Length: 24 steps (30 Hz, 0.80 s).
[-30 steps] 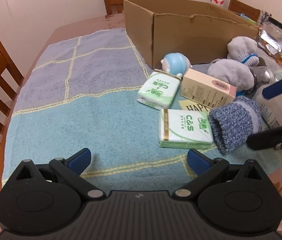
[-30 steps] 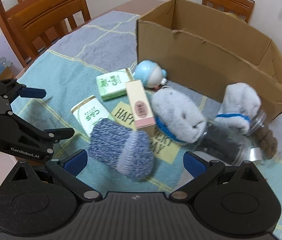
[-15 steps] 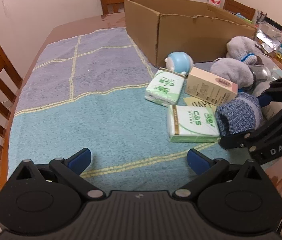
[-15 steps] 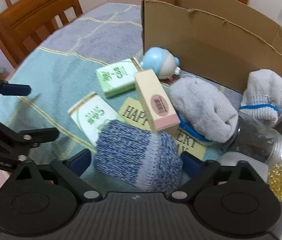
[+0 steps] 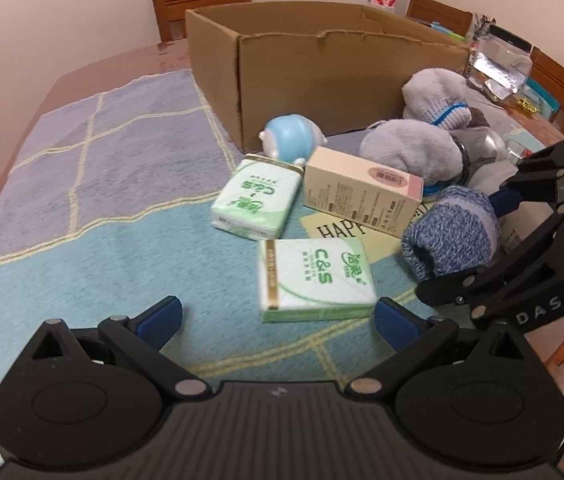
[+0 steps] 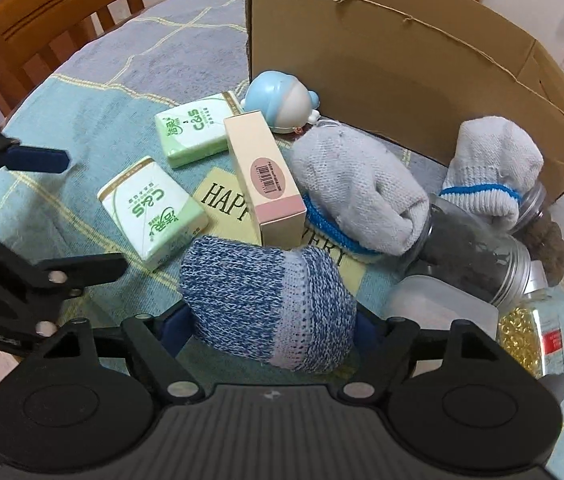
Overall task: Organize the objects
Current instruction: 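Grasp the blue-grey knit sock with the right tool while the left tool grasps a green C&S tissue pack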
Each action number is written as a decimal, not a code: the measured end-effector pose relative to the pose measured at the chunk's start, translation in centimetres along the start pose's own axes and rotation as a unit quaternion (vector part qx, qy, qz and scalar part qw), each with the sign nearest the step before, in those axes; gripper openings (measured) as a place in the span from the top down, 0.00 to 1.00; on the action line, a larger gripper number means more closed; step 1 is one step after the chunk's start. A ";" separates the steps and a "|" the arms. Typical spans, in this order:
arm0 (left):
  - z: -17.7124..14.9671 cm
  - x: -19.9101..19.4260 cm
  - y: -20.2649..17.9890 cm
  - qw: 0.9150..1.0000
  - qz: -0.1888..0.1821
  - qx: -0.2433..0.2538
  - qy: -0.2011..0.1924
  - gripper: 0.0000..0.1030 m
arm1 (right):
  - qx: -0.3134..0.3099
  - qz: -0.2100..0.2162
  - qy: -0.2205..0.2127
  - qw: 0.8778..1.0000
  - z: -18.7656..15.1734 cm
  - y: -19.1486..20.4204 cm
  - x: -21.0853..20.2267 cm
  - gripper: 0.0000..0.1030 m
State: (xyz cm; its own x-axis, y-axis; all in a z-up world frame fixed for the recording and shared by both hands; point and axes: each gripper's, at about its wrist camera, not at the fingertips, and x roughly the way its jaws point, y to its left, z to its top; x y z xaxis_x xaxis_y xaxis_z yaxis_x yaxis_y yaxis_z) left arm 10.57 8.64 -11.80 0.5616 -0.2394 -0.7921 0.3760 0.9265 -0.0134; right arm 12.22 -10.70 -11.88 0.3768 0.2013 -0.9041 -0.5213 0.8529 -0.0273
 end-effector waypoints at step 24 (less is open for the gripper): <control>1.0 1.4 0.8 0.999 -0.002 0.034 -0.020 0.06 | -0.011 0.006 0.014 1.000 0.3 -0.8 0.1 0.20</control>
State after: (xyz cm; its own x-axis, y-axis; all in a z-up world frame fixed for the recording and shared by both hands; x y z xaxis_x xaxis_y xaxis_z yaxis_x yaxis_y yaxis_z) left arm 12.39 8.77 -12.37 0.5883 -0.2545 -0.7675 0.4257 0.9045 0.0264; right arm 12.95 -11.23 -11.78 0.3497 0.1981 -0.9157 -0.5430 0.8393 -0.0258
